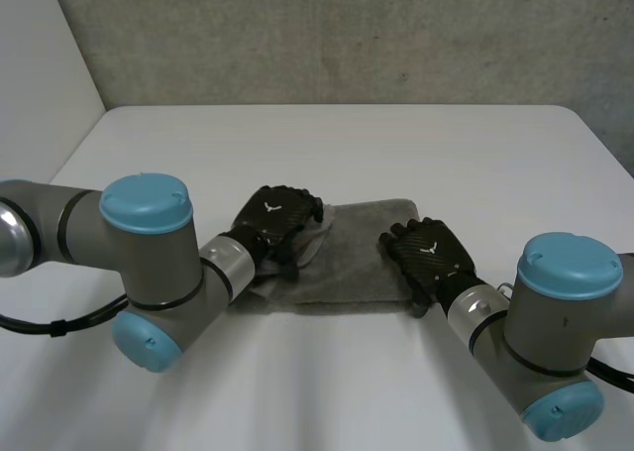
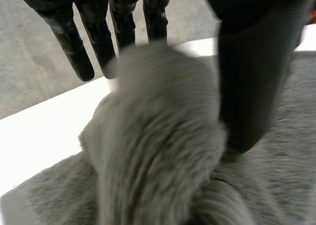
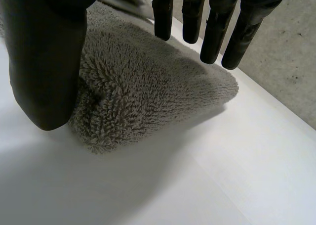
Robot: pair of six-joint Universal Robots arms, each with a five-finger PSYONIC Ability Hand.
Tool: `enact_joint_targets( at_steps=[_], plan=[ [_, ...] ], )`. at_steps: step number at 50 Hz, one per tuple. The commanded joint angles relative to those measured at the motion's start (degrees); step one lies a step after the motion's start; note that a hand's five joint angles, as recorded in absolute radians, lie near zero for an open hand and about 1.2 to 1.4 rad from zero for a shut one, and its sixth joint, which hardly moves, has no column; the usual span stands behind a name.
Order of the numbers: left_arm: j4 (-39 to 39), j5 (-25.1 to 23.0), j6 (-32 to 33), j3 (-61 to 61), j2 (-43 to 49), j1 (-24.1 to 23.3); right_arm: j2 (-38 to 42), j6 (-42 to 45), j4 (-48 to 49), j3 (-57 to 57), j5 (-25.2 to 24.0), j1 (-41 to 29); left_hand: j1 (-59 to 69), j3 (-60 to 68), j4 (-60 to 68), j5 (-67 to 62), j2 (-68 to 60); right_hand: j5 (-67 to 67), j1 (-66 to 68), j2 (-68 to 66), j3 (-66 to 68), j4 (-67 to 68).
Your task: Fold the towel.
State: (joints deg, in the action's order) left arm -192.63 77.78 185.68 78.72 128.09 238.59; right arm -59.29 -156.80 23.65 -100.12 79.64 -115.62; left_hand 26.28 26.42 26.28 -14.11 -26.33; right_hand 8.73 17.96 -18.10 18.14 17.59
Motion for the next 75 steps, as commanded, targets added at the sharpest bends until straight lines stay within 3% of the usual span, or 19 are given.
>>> enact_joint_targets(
  at_steps=[1, 5, 7, 13, 22, 34, 41, 54, 60, 65, 75],
  plan=[
    [-1.6, 4.9, 0.1, 0.4, -0.1, 0.8, 0.0, 0.0, 0.7, -0.2, 0.1, 0.1, -2.3, -2.4, -2.3, 0.1, 2.3, 0.9, 1.7, -1.6, 1.5, 2.1],
    [-1.9, 7.3, 0.3, 1.2, -0.7, 2.6, 0.0, 0.0, 0.9, -0.3, 0.0, 0.1, -2.1, -2.2, -2.1, -0.1, 2.2, 1.1, 1.9, -1.7, 1.7, 2.3],
    [-1.7, 9.4, 0.9, 2.4, -2.3, 5.7, 0.0, 0.0, 0.9, -0.4, 0.1, 0.1, -2.1, -2.2, -2.1, -0.1, 2.2, 1.4, 2.2, -2.1, 2.0, 2.6],
    [-1.8, 9.7, 2.8, 5.8, -4.7, 9.5, 0.0, 0.0, 0.9, -0.4, 0.0, 0.0, -2.3, -2.4, -2.3, 0.1, 2.3, 3.5, 4.2, -4.1, 4.0, 4.6],
    [-1.8, 9.6, 3.1, 9.9, -6.3, 9.0, -0.1, 0.1, 1.0, -1.0, 0.0, 0.0, -2.6, -2.7, -2.6, 0.4, 2.7, 9.4, 10.1, -10.0, 9.9, 10.5],
    [-1.8, 9.4, 3.0, 13.7, -11.0, 6.5, 0.0, 1.0, 2.4, -2.0, 1.5, 0.1, -2.8, -2.9, -2.8, 0.6, 2.8, 33.9, 34.7, -34.5, 34.5, 35.1],
    [-1.8, 9.4, 3.0, 16.0, -14.7, 6.7, -2.3, 1.2, 1.0, -3.3, 2.6, 2.9, -2.8, -2.9, -2.8, 0.6, 2.8, 61.2, 62.0, -61.8, 61.8, 62.4],
    [-1.8, 9.3, 3.0, 17.9, -19.6, 9.6, -9.0, 8.9, -10.6, 2.8, 1.7, 3.7, -2.9, -3.1, -2.9, 0.8, 3.0, 61.3, 62.0, -61.9, 61.9, 62.4],
    [-1.8, 9.3, 2.9, 17.3, -21.5, 10.8, -6.6, 13.2, -16.2, 12.6, 0.6, -6.5, -2.9, -3.1, -2.9, 0.8, 3.0, 61.3, 62.0, -61.9, 61.9, 62.4],
    [-1.8, 9.3, 2.8, 17.0, -23.4, 10.8, 2.6, 15.5, -20.7, 23.8, -0.5, -15.8, -3.4, -3.6, -3.4, 1.3, 3.5, 61.3, 62.0, -61.9, 61.9, 62.4],
    [-1.9, 9.3, 2.7, 16.8, -23.7, 11.7, 14.2, 16.3, -20.9, 37.4, 0.5, -23.2, -4.1, -4.3, -4.1, 2.0, 4.2, 61.3, 62.0, -61.9, 61.9, 62.4]
  ],
)
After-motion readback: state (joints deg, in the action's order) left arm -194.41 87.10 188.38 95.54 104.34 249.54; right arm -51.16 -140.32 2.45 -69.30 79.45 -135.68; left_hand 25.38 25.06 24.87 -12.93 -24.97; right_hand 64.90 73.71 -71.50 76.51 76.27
